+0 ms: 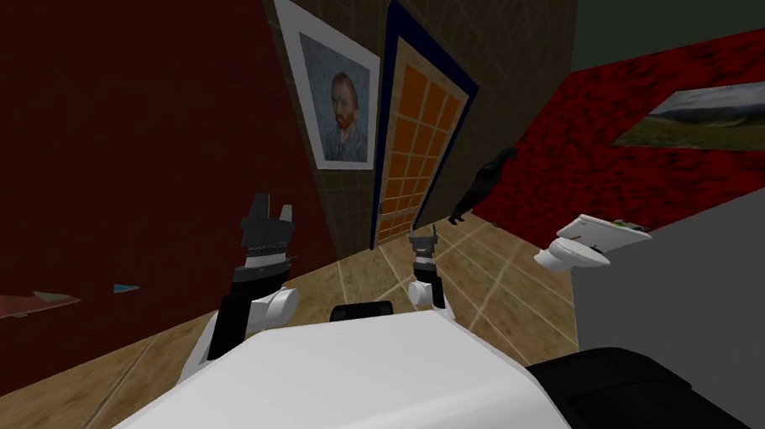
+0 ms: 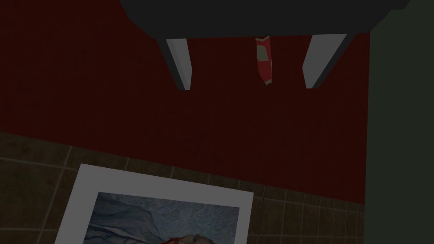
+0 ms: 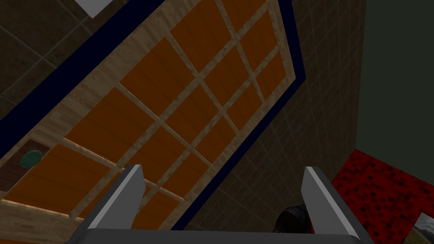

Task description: Pull the door open

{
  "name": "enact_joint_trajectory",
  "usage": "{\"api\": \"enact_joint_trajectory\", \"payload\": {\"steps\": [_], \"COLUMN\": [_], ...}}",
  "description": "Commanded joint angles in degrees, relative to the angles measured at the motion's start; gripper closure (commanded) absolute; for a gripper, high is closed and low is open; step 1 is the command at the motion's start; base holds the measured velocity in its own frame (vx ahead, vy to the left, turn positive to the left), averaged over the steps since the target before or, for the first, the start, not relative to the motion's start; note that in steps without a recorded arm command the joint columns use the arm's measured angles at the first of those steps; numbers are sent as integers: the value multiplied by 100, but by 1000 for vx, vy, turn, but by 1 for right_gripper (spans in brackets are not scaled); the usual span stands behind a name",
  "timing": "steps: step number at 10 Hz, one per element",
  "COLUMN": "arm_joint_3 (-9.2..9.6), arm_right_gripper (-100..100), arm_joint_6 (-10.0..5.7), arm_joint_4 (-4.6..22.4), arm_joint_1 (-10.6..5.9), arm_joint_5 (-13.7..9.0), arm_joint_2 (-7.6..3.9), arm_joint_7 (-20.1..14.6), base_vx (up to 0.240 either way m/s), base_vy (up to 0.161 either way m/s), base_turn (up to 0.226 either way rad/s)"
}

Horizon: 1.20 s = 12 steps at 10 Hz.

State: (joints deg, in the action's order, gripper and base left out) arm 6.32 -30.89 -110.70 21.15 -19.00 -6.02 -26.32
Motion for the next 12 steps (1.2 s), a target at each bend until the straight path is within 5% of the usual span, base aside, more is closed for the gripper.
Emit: {"api": "enact_joint_trajectory", "payload": {"steps": [1, 12], "arm_joint_3": [25, 165], "arm_right_gripper": [-100, -100], "arm_joint_6": [-98, -649], "arm_joint_4": [191, 1623], "arm_joint_1": [-23, -345], "arm_joint_5": [-116, -951], "arm_joint_2": [-31, -201], "arm_joint_7": [-146, -1095], "base_vx": [83, 69], "base_vy": [-56, -72], "base_turn": [188, 201]}}
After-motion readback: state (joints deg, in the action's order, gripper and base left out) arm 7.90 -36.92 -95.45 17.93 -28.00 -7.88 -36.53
